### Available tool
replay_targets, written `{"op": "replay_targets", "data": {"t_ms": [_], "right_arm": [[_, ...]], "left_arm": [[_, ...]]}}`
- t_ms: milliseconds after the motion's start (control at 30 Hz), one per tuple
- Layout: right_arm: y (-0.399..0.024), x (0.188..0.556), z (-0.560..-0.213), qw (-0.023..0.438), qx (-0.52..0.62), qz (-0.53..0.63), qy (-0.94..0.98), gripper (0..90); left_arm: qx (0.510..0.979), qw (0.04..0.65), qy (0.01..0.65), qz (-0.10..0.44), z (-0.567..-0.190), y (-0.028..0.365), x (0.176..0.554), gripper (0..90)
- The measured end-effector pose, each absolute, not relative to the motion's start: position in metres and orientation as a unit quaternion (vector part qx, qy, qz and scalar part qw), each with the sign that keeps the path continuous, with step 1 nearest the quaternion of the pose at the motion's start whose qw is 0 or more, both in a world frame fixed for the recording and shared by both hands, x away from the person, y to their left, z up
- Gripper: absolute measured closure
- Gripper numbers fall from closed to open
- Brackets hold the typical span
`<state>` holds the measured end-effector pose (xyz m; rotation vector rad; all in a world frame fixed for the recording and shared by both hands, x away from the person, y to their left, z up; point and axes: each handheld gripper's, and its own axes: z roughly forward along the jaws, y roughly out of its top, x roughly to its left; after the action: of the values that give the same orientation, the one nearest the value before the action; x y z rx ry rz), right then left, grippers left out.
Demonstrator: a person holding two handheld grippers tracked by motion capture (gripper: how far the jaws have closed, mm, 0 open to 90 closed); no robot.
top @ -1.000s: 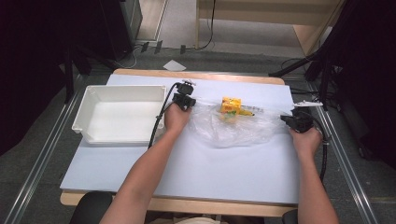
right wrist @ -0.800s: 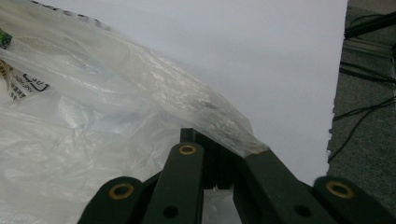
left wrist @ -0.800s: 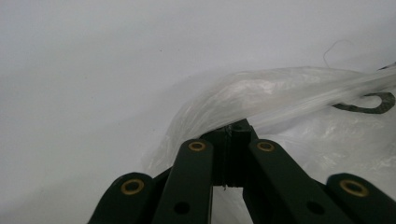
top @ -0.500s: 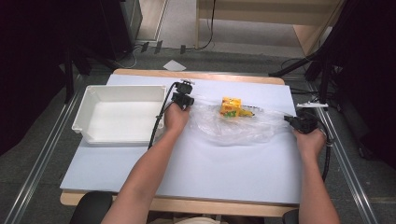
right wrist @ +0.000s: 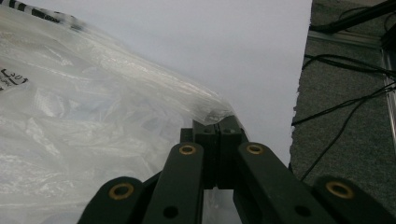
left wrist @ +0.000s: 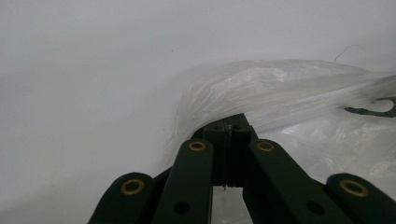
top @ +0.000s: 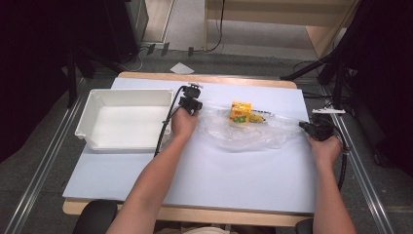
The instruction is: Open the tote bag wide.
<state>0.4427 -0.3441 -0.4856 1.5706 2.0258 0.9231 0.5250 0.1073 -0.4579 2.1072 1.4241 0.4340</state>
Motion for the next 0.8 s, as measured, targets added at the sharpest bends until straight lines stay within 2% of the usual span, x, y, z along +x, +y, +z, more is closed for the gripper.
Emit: {"op": "replay_targets", "data": {"t_ms": [567,800], "right_arm": [[-0.349,0.443,-0.484,0.220,0.581,0.312,0.719,90.0],[-0.346,0.441,-0.475,0.206,0.572,0.330,0.722,90.0]], "left_arm": [[0.781,0.279,0.536,0.160,-0.458,0.108,0.525,90.0],[0.777,0.288,0.546,0.127,-0.452,0.107,0.527,85.7]]}}
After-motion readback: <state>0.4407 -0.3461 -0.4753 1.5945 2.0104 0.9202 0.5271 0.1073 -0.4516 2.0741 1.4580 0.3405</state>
